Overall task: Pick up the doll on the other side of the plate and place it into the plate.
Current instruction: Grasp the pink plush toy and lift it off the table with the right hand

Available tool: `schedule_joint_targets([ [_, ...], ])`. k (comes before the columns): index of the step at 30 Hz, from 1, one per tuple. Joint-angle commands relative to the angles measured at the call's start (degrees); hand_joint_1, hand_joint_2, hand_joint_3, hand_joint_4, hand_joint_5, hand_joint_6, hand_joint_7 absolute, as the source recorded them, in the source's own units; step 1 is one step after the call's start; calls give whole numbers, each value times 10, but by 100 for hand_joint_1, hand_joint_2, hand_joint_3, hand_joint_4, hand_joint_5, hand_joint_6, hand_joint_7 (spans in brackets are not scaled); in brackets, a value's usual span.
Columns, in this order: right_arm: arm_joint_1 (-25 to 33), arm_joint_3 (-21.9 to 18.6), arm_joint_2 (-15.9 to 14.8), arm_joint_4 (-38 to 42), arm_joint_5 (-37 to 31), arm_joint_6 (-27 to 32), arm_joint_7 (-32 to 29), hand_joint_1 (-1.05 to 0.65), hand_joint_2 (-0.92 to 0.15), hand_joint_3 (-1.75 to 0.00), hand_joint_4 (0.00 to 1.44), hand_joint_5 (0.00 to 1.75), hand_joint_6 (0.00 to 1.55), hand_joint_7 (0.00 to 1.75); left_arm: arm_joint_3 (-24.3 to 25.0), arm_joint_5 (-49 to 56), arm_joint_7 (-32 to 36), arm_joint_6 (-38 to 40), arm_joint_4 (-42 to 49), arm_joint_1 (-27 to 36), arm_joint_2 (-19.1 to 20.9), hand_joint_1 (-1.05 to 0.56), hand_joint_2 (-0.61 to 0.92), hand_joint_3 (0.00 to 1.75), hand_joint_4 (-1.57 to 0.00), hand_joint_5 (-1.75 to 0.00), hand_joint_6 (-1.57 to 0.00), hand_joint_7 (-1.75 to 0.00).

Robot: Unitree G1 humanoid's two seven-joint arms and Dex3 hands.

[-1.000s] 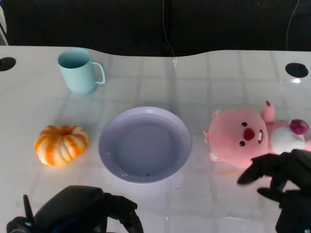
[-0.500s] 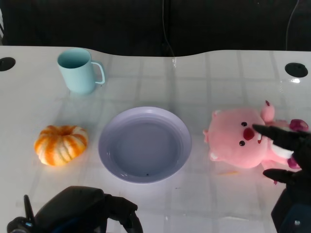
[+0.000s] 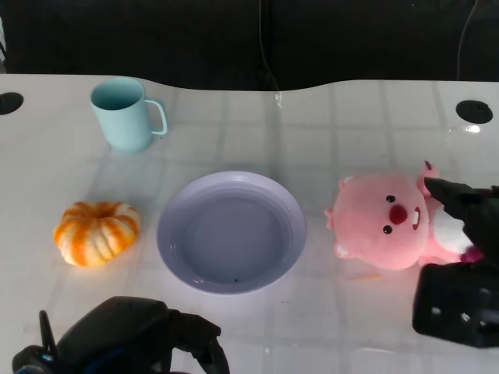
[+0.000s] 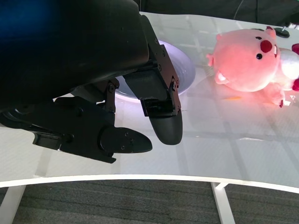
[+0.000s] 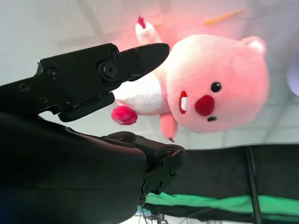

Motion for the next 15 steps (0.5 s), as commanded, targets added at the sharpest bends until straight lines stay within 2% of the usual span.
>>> schedule_joint_targets([
  [1, -31, 17, -7, 44, -17, 3, -1, -61, -89, 0, 3, 28, 13, 2, 2, -1, 1, -1, 1, 2, 6, -19, 92, 27, -71, -134, -86, -61],
  [8, -75, 44, 8, 139, -16, -6, -38, -59, -87, 0, 3, 31, 17, 3, 4, -1, 3, -4, -3, 8, 7, -20, 92, 28, -71, -136, -87, -61],
  [15, -112, 72, 43, 227, -21, 20, -76, -55, -84, 0, 0, 32, 16, 1, 6, -1, -4, 8, -18, 15, 8, -20, 92, 29, -70, -134, -86, -61],
])
